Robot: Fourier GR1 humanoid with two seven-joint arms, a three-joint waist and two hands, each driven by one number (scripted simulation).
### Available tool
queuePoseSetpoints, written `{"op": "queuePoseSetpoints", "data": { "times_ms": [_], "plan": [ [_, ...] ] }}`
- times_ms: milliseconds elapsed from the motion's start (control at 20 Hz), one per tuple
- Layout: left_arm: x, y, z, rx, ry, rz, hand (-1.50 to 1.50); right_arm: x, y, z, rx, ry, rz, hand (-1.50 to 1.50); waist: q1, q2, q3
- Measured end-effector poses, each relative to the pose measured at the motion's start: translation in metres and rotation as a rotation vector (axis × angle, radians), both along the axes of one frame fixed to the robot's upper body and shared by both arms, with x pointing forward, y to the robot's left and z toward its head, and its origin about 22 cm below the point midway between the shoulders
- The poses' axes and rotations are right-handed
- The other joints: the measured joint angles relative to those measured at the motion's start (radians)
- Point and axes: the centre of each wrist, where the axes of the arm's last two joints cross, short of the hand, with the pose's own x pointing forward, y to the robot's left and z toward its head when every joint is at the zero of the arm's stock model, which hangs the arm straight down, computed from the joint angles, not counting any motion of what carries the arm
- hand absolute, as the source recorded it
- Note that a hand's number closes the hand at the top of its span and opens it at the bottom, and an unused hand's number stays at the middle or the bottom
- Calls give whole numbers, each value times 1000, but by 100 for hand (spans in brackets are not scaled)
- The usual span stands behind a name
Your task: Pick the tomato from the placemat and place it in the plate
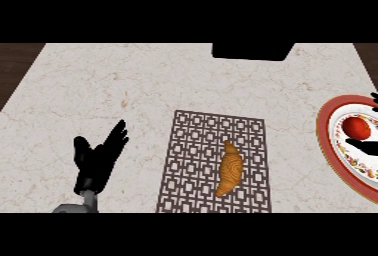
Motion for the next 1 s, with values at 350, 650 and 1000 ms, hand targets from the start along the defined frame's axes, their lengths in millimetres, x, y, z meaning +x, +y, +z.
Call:
{"op": "queuePoseSetpoints", "data": {
  "times_ms": [350,650,1000],
  "plan": [
    [4,3,2,7,-4,16,0,12,-3,4,228,-161,30,-150,-16,-1,1],
    [-1,2,-4,1,3,24,0,-16,-46,19,375,-175,18,-150,-24,-2,0],
    [-4,4,-6,4,5,41,0,-57,-80,27,423,-75,47,-150,-38,-4,1]
  ]
}}
